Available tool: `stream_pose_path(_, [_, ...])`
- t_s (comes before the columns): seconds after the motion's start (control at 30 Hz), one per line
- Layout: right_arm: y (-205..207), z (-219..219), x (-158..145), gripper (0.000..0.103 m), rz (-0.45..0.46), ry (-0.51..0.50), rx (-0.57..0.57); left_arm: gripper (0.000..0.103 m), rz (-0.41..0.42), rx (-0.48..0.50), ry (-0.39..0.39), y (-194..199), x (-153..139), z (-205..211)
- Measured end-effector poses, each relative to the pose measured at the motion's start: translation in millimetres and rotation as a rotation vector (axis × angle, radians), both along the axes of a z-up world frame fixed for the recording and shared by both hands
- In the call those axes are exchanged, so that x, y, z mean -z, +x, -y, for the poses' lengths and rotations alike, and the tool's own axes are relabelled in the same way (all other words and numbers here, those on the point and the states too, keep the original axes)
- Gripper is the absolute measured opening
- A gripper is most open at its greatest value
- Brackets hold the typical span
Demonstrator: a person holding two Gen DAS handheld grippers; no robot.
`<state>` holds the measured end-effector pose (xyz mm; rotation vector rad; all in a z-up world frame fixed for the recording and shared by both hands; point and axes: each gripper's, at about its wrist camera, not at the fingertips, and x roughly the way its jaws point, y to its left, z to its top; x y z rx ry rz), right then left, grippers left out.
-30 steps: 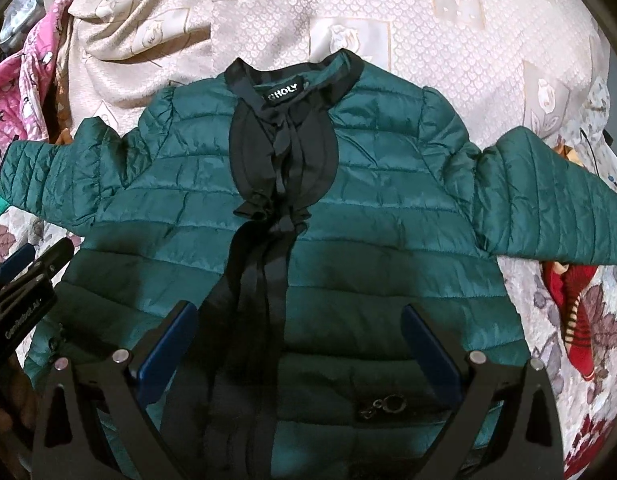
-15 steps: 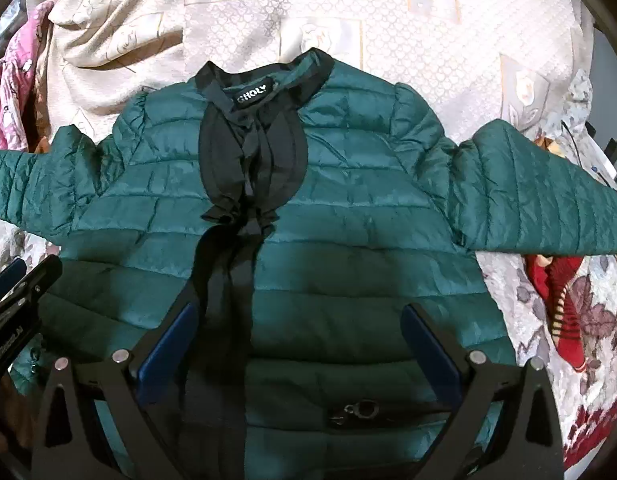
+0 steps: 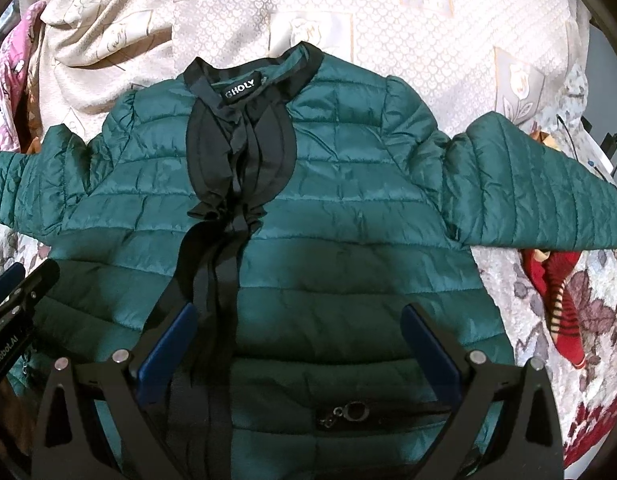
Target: Fold large clothes
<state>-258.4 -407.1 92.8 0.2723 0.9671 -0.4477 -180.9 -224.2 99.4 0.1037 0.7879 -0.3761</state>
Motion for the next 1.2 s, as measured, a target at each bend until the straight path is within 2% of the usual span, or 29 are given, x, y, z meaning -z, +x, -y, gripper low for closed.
stream_pose_path(0.47, [6.7,3.4,5.6,0.103,-0.014,0.019,0.013,0.040,0.003,-0.007,0.001,4.5,2.7,-0.5])
stream_pose_path(0.93, [33.5,15.9,14.6,0.103,-0.011,0.150,0.014,0.040,-0.011,-0.041,0.016,18.2,8.0,-3.7])
stream_pose_path(1.2, [49.7,29.6,9.9,0.103,0.014,0.139,0.054,0.040,-0.018,-0.055,0.029,27.1,11.8,-4.2])
